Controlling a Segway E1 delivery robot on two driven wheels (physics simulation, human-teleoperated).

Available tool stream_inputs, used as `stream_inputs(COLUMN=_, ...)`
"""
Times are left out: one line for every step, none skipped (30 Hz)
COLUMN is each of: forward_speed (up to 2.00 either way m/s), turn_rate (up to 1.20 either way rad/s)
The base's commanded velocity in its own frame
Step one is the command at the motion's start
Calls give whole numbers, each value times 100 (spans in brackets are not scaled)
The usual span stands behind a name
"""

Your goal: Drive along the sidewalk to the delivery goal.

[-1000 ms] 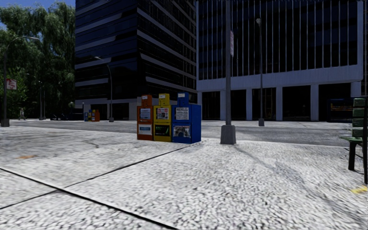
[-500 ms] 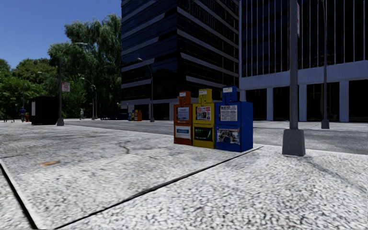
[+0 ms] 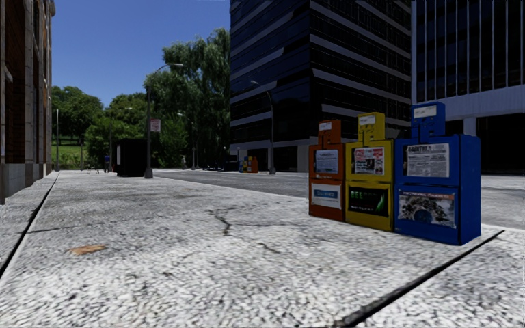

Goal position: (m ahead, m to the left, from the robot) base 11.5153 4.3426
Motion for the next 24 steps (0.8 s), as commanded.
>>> stream_inputs(forward_speed=200, turn_rate=55)
stream_inputs(forward_speed=200, turn_rate=55)
stream_inputs(forward_speed=200, turn_rate=55)
stream_inputs(forward_speed=200, turn_rate=55)
stream_inputs(forward_speed=200, turn_rate=55)
stream_inputs(forward_speed=200, turn_rate=55)
stream_inputs(forward_speed=200, turn_rate=55)
stream_inputs(forward_speed=200, turn_rate=56)
stream_inputs(forward_speed=200, turn_rate=56)
stream_inputs(forward_speed=200, turn_rate=56)
stream_inputs(forward_speed=200, turn_rate=56)
stream_inputs(forward_speed=200, turn_rate=56)
stream_inputs(forward_speed=200, turn_rate=56)
stream_inputs(forward_speed=200, turn_rate=56)
stream_inputs(forward_speed=200, turn_rate=56)
stream_inputs(forward_speed=200, turn_rate=56)
stream_inputs(forward_speed=200, turn_rate=56)
stream_inputs(forward_speed=200, turn_rate=56)
stream_inputs(forward_speed=200, turn_rate=56)
stream_inputs(forward_speed=200, turn_rate=56)
stream_inputs(forward_speed=200, turn_rate=56)
stream_inputs(forward_speed=200, turn_rate=56)
stream_inputs(forward_speed=200, turn_rate=56)
stream_inputs(forward_speed=200, turn_rate=56)
